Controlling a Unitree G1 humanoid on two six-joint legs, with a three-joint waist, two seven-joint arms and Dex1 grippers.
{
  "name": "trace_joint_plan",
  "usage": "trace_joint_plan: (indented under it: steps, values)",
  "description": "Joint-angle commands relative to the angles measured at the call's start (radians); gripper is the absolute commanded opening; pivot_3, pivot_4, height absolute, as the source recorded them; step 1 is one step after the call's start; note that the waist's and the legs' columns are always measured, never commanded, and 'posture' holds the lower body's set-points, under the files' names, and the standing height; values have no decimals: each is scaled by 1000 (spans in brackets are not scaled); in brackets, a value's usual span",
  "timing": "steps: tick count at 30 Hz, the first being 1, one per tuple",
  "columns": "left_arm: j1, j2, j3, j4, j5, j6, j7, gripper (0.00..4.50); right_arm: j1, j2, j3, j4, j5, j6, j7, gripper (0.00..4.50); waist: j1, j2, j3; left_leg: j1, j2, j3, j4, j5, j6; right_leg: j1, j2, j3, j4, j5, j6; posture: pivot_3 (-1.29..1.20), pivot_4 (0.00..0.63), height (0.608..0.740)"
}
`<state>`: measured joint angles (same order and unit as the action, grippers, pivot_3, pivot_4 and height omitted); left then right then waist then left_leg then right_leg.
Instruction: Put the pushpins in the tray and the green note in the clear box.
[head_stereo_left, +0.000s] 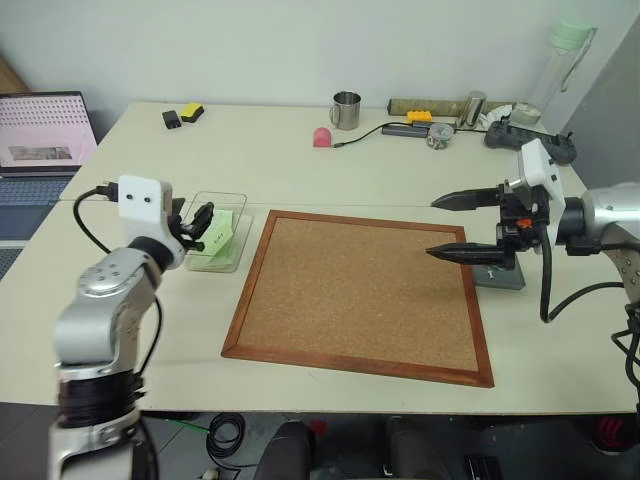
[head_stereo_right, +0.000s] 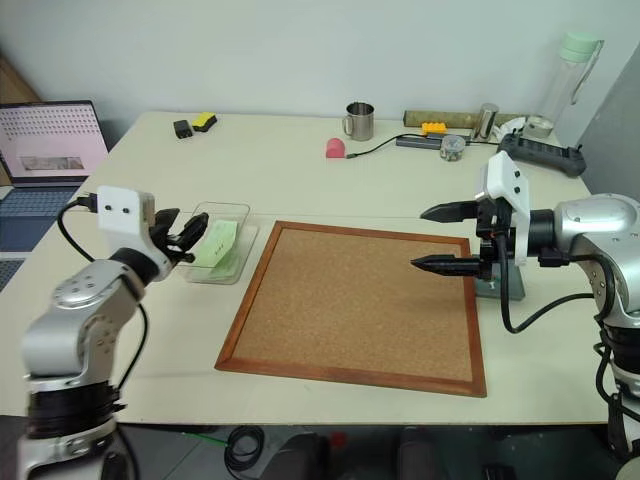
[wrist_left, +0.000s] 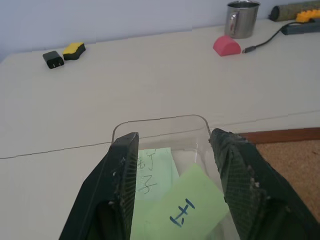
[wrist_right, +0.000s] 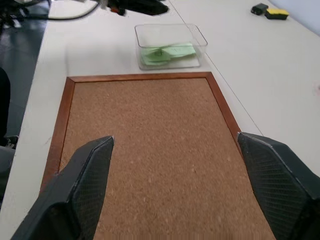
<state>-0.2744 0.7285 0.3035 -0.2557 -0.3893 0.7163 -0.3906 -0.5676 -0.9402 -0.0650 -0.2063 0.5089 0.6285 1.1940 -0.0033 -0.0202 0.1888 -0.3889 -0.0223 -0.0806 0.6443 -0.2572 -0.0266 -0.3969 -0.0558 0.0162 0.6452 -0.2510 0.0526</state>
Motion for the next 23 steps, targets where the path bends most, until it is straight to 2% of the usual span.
trace_joint_plan:
  steps: [1, 2, 4, 11, 17, 23]
  values:
    - [128, 182, 113, -57, -46, 12, -238, 2357, 116, -81, -93, 0, -74, -104, -4, 4090, 0, 0, 0, -1, 0, 1, 0, 0, 0, -2, 0, 1, 0, 0, 0, 0, 150, 740]
    - [166, 219, 131, -59, -38, -3, -276, 2357, 149, -100, -106, 8, -88, -124, 2, 4090, -1, 0, 0, -7, 0, 1, 1, 0, 0, -9, 0, 1, 2, 0, 0, 0, 150, 740]
    - [268, 293, 197, -39, -22, -48, -381, 2357, 224, -140, -153, 41, -110, -155, 12, 4090, 0, 1, 0, -9, 0, 1, 1, 0, 0, -10, 0, 1, 1, 0, 0, 0, 150, 740]
    - [482, 410, 367, 185, 41, -230, -651, 2357, 441, -269, -286, 193, -172, -251, 102, 4090, 0, 2, 1, -8, 1, 6, 1, 0, 0, -9, 0, -1, 1, -2, -4, 0, 150, 740]
    - [498, 434, 385, 276, 66, -310, -727, 2357, 478, -306, -312, 287, -200, -321, 118, 4090, -5, 2, 0, -6, 3, 8, 1, 0, 1, -9, 1, 0, 2, -3, -8, 0, 150, 740]
    - [474, 431, 374, 300, 60, -330, -759, 2357, 453, -307, -294, 321, -211, -343, 123, 4090, -7, 2, 0, -6, 3, 9, 1, 0, 1, -9, 1, 0, 2, 0, -5, 0, 150, 740]
